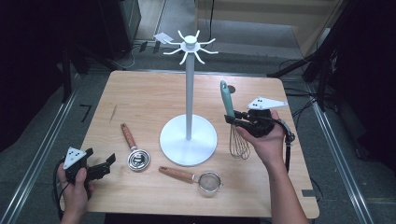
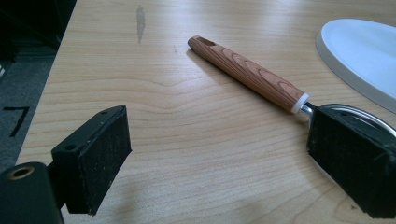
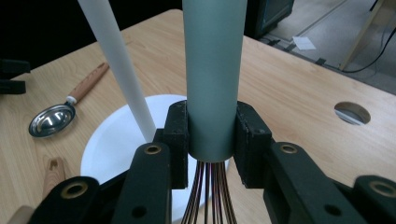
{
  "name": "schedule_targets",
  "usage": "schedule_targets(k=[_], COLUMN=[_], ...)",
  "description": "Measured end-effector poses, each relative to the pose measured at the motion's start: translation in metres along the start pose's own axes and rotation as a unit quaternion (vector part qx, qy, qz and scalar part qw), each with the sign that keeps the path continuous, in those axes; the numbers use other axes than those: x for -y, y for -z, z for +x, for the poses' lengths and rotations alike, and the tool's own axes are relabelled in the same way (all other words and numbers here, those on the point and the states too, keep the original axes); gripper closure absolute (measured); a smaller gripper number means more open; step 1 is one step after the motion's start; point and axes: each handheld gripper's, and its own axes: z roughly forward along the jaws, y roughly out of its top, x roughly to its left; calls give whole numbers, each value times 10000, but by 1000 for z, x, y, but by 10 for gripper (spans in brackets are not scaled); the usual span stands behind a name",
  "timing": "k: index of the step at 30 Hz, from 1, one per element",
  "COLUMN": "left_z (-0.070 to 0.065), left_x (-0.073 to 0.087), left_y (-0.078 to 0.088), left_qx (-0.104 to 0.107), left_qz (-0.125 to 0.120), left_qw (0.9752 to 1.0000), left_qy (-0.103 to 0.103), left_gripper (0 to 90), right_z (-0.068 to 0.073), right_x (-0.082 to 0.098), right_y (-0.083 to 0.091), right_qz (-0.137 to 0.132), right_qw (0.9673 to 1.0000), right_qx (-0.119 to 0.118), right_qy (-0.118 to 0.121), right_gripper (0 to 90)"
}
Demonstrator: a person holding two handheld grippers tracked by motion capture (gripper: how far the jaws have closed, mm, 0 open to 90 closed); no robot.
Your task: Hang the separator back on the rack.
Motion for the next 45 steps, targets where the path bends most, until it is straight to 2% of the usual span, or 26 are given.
schedule_targets(k=[7,12,17,21,30,38,41,45], left_z=[0,0,-1,0,0,0,0,-1], left_x=[0,0,0,0,0,0,0,0], left_y=[0,0,1,0,0,0,0,0], left_qx=[-7,-6,-17,-1,1,8,3,2], left_qz=[-5,1,6,10,7,8,16,19], left_qw=[10000,10000,10000,10000,10000,10000,10000,10000], left_qy=[-3,0,0,4,-6,-9,-6,-7], left_gripper=[66,66,66,66,66,66,66,66], right_z=[15,22,33,38,52,64,70,74], right_x=[-6,-9,-13,-15,-22,-31,-35,-38], right_y=[3,3,5,6,9,16,21,25], right_qz=[-444,-554,-814,-902,-1219,-1429,-1592,-1652], right_qw=[9990,9984,9966,9959,9923,9896,9869,9859], right_qx=[-49,41,-46,-54,-203,-149,-198,-208], right_qy=[17,66,66,89,58,100,153,176], right_gripper=[709,709,709,709,708,708,708,708])
